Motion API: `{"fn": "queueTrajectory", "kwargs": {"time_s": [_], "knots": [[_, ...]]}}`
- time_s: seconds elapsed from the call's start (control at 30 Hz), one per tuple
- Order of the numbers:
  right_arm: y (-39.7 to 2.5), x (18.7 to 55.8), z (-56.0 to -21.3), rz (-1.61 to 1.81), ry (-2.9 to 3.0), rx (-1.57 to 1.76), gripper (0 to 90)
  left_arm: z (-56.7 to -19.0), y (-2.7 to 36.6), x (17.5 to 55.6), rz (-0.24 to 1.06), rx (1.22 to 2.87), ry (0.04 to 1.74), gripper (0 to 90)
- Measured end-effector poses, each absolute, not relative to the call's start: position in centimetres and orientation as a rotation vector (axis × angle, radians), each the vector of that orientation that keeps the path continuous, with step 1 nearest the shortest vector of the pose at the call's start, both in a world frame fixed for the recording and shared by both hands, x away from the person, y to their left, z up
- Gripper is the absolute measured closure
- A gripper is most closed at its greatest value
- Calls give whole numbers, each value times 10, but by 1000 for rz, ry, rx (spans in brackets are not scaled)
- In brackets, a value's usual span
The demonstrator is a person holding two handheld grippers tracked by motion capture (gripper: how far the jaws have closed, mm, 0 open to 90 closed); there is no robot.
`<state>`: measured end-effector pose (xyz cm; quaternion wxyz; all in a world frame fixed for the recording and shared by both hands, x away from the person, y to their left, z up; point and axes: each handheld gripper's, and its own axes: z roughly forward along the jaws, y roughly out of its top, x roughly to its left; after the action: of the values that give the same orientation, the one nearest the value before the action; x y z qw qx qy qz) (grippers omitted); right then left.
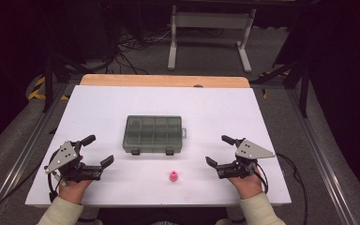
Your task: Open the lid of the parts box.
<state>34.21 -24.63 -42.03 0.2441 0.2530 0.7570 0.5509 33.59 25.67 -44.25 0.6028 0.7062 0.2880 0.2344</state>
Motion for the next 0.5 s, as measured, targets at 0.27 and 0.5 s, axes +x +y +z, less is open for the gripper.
{"fn": "queueTrajectory", "kwargs": {"time_s": [0.27, 0.5], "knots": [[-245, 342, -420, 1504, 2075, 686, 63, -443, 255, 336, 543, 1665, 659, 6], [-244, 342, -420, 1504, 2080, 683, 63, -442, 256, 336, 530, 1651, 667, 3]]}}
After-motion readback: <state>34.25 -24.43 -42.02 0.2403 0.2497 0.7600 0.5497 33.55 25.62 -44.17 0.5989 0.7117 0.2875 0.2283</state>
